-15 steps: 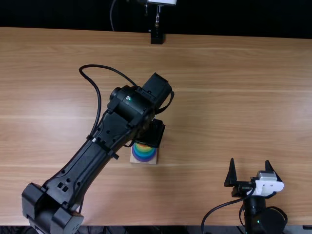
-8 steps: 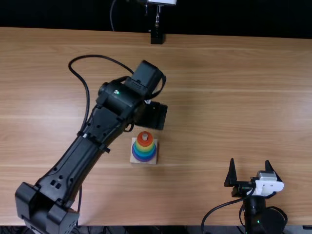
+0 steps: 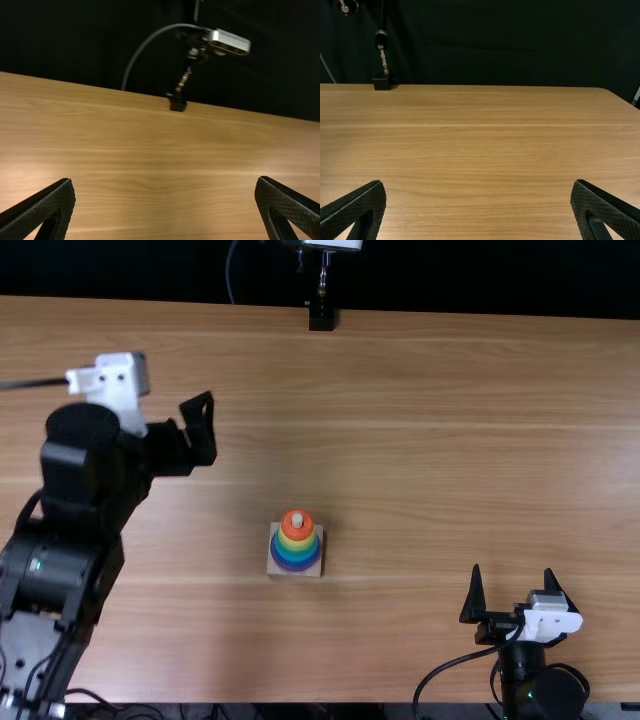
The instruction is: Build the Hanoi tower: stack the rings onto the peg from bottom to top in this color order: purple, dark blue, light blue, dark green, light green, yellow, orange.
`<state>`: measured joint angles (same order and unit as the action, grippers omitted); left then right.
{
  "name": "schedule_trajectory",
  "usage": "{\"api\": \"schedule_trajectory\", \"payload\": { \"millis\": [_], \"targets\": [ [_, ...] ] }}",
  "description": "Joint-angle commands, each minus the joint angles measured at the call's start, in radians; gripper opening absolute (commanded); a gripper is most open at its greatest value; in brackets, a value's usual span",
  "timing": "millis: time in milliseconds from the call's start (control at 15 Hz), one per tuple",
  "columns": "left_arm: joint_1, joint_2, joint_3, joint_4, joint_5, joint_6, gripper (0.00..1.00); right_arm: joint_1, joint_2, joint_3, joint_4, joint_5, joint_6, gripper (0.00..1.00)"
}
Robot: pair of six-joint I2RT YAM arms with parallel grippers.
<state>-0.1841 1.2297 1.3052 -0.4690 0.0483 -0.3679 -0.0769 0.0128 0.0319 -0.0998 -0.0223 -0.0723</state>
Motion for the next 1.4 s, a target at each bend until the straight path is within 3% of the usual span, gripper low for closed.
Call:
{"api": "schedule_trajectory", "payload": {
  "millis": [0, 67, 133, 200, 333, 600, 667, 867, 1333],
  "targets": [
    [0.032, -0.104, -0.084, 0.024, -0.008, 0.007, 1.0, -0.008, -0.013, -0.015, -0.019, 0.017, 0.008, 1.0],
    [0.044, -0.167, -0.156, 0.024, -0.006, 0.013, 1.0, -0.006, -0.013, -0.015, -0.019, 0.017, 0.008, 1.0],
    [0.069, -0.226, -0.227, 0.022, -0.006, 0.048, 1.0, -0.008, -0.013, -0.015, -0.019, 0.017, 0.008, 1.0],
    [0.118, -0.299, -0.31, 0.024, -0.004, 0.105, 1.0, -0.006, -0.013, -0.015, -0.019, 0.017, 0.008, 1.0],
    [0.149, -0.478, -0.497, 0.031, 0.001, 0.208, 1.0, -0.008, -0.013, -0.015, -0.019, 0.017, 0.008, 1.0],
    [0.149, -0.762, -0.874, 0.232, -0.006, 0.219, 1.0, -0.008, -0.013, -0.015, -0.019, 0.017, 0.008, 1.0],
    [0.149, -0.826, -0.945, 0.27, 0.003, 0.223, 1.0, -0.008, -0.013, -0.015, -0.019, 0.017, 0.008, 1.0],
    [0.141, -1.02, -1.14, 0.338, 0.001, 0.223, 1.0, -0.006, -0.013, -0.015, -0.019, 0.017, 0.008, 1.0],
    [0.15, -1.173, -1.258, 0.34, 0.007, 0.241, 1.0, -0.006, -0.013, -0.015, -0.019, 0.017, 0.008, 1.0]
  ]
}}
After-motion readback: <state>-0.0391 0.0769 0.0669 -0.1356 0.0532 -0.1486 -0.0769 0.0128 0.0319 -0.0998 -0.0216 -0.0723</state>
